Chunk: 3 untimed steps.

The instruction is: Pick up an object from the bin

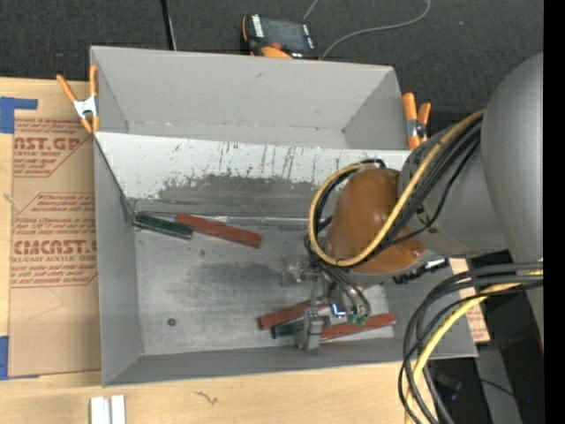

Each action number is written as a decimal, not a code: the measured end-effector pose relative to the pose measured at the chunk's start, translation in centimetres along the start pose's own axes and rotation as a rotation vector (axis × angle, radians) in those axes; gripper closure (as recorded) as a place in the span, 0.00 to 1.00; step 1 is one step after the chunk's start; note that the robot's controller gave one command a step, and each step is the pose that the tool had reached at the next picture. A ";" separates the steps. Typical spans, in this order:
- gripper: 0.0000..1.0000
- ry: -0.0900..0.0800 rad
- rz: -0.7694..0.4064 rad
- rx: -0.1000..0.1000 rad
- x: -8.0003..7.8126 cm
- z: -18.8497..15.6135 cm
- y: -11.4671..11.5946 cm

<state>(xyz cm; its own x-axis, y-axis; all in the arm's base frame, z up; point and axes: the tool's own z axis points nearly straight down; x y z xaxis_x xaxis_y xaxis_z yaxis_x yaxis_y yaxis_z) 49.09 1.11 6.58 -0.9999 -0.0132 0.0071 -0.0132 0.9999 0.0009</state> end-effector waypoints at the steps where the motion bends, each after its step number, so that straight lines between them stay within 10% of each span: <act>1: 1.00 -0.005 0.000 0.000 -0.1 -0.3 0.0; 2: 1.00 -0.016 -0.029 0.001 -1.0 -14.6 -0.4; 3: 1.00 -0.007 -0.081 0.004 -2.3 -10.8 -9.4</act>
Offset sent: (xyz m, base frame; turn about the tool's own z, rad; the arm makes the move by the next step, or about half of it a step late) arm 0.0000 0.0000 0.0000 0.0000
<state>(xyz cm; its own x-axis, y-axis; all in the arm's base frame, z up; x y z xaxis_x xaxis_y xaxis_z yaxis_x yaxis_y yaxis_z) 51.56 -8.32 17.35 -0.9955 -0.0943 0.0003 -0.0943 0.9955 -0.0032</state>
